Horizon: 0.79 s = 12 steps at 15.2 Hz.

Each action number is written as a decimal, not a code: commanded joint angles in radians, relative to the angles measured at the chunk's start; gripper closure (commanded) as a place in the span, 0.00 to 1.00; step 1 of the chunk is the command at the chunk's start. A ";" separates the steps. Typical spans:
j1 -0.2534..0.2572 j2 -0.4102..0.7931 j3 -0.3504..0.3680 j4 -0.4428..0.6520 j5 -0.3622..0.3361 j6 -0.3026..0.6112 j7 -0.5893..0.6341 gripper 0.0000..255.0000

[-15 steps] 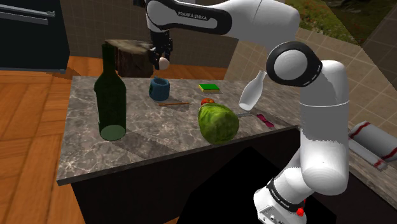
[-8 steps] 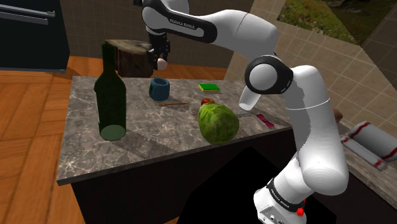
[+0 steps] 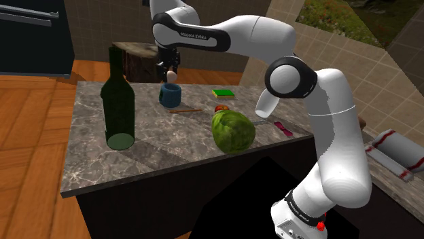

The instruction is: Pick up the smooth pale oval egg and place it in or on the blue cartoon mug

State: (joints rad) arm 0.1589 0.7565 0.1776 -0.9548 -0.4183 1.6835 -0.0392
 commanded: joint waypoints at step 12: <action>-0.006 -0.013 0.001 -0.050 -0.001 0.035 0.012 0.00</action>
State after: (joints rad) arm 0.1528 0.7430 0.1790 -1.0047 -0.4193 1.7183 -0.0276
